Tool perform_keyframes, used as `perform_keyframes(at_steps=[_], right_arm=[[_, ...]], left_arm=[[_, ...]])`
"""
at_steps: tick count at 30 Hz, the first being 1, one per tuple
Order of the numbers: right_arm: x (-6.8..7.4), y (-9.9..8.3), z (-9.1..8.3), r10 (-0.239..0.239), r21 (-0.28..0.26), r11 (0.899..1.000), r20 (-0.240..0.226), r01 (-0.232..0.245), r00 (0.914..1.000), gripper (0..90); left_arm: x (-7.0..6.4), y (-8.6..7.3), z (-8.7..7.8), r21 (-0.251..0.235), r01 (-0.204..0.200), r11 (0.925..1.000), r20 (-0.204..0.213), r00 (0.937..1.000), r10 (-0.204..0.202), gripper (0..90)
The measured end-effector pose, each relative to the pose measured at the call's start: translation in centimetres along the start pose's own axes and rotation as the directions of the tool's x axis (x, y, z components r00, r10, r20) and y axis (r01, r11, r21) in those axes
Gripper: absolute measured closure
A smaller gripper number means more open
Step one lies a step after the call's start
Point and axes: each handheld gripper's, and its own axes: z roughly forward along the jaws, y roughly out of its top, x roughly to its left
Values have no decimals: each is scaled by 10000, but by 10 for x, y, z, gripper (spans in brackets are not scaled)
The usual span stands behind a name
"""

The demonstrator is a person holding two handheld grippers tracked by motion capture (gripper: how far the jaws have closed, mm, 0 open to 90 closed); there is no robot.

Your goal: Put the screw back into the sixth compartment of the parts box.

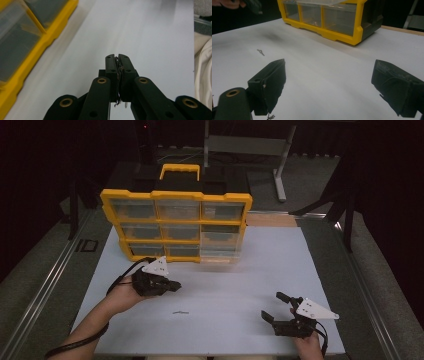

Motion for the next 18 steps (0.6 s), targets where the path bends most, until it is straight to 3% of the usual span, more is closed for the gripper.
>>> perform_keyframes(at_steps=[6,18], right_arm=[[0,0,0,8,-6,10000,-4,-8,10000,123],[-1,0,0,46,8,10000,-40,-46,10000,123]], left_arm=[[4,21,-20,-467,4,9989,-261,9997,-17,886],[12,54,-43,-1292,-173,9915,-727,9973,80,885]])
